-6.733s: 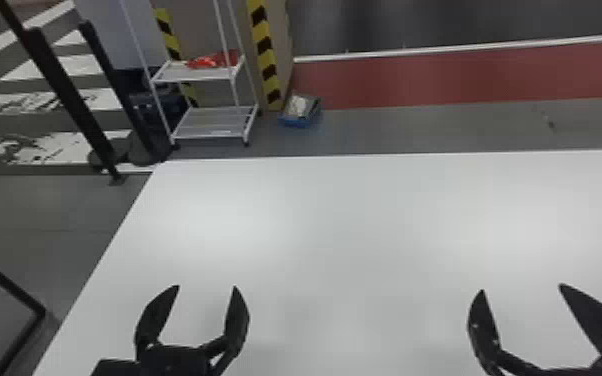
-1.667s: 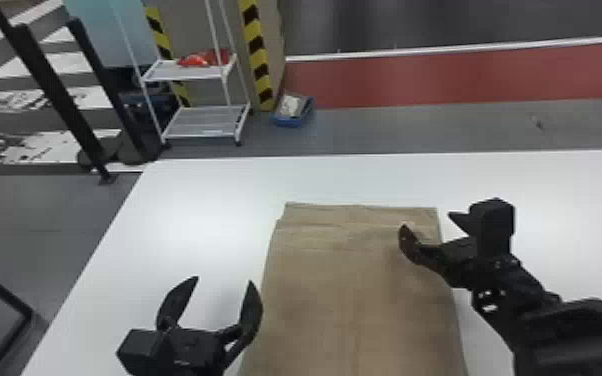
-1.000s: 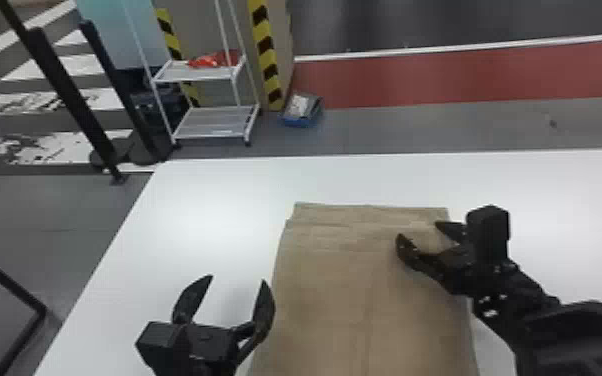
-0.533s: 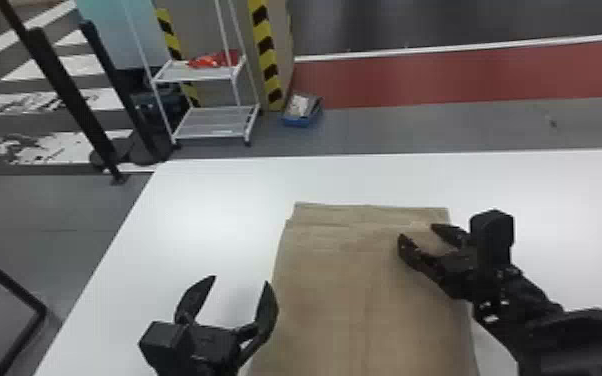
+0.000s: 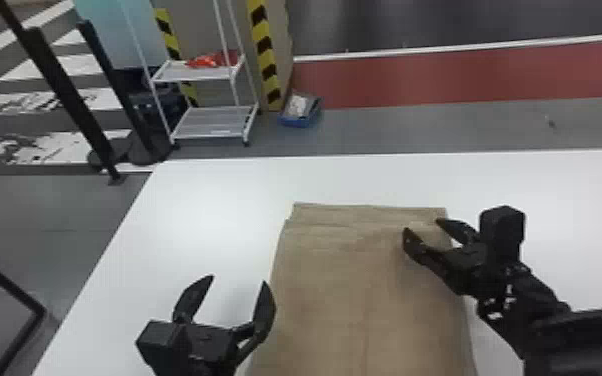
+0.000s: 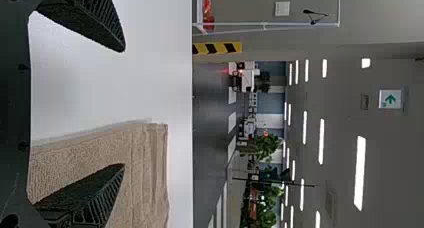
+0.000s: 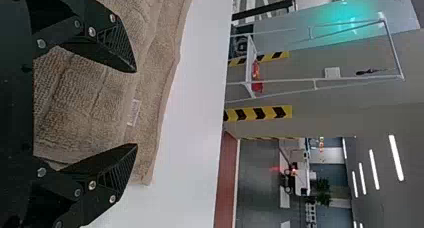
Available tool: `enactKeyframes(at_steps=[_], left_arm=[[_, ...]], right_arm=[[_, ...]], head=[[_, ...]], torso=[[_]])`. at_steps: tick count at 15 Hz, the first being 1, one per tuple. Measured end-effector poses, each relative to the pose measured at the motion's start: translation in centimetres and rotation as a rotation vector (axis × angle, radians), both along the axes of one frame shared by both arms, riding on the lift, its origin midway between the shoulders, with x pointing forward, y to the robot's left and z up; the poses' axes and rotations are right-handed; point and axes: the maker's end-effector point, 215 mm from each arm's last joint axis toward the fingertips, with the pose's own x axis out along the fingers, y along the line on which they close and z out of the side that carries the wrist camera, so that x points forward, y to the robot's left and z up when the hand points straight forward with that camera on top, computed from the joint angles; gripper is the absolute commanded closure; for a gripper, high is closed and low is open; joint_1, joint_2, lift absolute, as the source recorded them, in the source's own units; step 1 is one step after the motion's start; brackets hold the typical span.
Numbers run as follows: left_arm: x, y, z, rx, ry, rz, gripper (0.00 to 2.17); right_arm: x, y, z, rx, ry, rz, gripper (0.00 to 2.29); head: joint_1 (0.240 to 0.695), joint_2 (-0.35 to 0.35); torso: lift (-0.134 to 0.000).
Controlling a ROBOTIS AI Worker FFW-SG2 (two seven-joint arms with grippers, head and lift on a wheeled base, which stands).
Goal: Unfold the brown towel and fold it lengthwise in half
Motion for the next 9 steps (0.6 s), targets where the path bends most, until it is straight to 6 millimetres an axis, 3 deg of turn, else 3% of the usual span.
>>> enactKeyframes(at_steps=[9], left_arm=[[0.5, 0.2, -0.4, -0.004, 0.003, -0.005, 0.05]], right_arm=[[0.0, -0.2, -1.4, -0.027, 0.046, 0.002, 0.47]], head=[[0.695, 0.193]], torso=[[-0.120]])
